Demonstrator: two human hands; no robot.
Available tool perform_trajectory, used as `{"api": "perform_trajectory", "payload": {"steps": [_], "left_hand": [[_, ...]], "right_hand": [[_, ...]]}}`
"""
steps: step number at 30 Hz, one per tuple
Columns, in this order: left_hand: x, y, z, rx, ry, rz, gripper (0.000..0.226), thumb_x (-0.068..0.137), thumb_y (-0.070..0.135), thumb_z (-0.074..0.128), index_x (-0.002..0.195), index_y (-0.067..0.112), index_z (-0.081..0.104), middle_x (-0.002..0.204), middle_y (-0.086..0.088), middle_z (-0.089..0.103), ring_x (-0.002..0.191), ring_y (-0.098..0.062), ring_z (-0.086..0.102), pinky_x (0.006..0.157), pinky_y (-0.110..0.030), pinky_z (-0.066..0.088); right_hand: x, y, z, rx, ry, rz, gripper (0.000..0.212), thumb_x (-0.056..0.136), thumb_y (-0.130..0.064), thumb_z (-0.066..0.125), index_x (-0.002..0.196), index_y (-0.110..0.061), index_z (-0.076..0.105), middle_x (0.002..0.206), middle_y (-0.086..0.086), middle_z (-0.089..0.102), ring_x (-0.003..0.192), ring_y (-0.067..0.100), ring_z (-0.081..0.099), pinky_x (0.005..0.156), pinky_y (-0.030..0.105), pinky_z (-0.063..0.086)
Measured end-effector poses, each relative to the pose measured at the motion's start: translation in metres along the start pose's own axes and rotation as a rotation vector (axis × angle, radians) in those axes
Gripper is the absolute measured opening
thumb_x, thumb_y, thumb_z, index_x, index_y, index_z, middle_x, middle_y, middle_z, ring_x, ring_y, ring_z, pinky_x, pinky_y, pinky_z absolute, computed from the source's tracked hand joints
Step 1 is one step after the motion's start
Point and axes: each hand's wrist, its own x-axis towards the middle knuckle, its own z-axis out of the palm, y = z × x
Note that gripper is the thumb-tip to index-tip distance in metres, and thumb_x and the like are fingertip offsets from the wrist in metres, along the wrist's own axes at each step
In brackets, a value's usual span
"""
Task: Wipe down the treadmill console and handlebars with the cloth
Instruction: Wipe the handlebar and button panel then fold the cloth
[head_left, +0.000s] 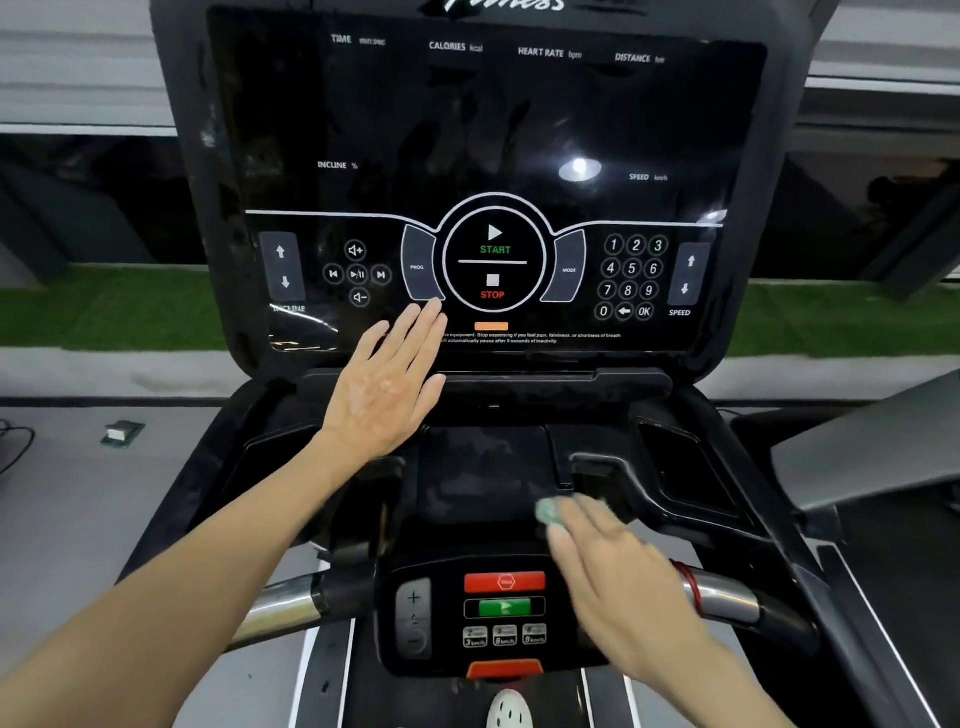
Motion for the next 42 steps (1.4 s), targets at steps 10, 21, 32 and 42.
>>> {"api": "perform_trajectory", "payload": {"steps": [10,21,32,42], "left_hand": [[0.0,0.001,-0.001,-0.02,0.002,0.001,0.058,0.104,0.035,0.028,0.153,0.004,0.025,0.162,-0.01,0.024,0.147,-0.026,0.027,0.117,-0.042,0.022],[-0.002,-0.001,-0.005,-0.058,-0.012,-0.005,0.058,0.105,0.036,0.027,0.154,0.005,0.023,0.163,-0.009,0.019,0.149,-0.024,0.024,0.118,-0.041,0.021],[0.004,0.004,-0.023,-0.229,-0.028,0.005,0.056,0.104,0.031,0.029,0.152,0.002,0.028,0.161,-0.011,0.026,0.149,-0.024,0.024,0.119,-0.039,0.02],[0.024,0.048,-0.102,-1.458,-0.274,-0.468,0.026,0.091,0.035,0.066,0.117,0.039,0.067,0.108,0.013,0.07,0.099,-0.006,0.066,0.088,-0.022,0.053]], "right_hand": [[0.043,-0.1,0.028,-0.096,0.01,-0.332,0.014,0.089,-0.022,0.053,0.088,-0.013,0.064,0.091,0.009,0.061,0.087,0.032,0.056,0.076,0.045,0.051],[0.02,0.001,-0.001,0.175,-0.086,-0.042,0.039,0.104,-0.034,0.024,0.135,-0.032,0.048,0.145,-0.011,0.047,0.135,0.008,0.04,0.108,0.032,0.037],[0.047,0.031,-0.024,1.014,-0.015,0.252,0.028,0.1,-0.022,0.047,0.103,-0.022,0.074,0.101,-0.005,0.073,0.101,0.012,0.067,0.089,0.027,0.049],[0.077,0.009,-0.055,2.092,-0.234,0.372,0.044,0.1,-0.027,0.039,0.13,0.001,0.053,0.129,0.024,0.058,0.121,0.034,0.057,0.101,0.047,0.046]]}}
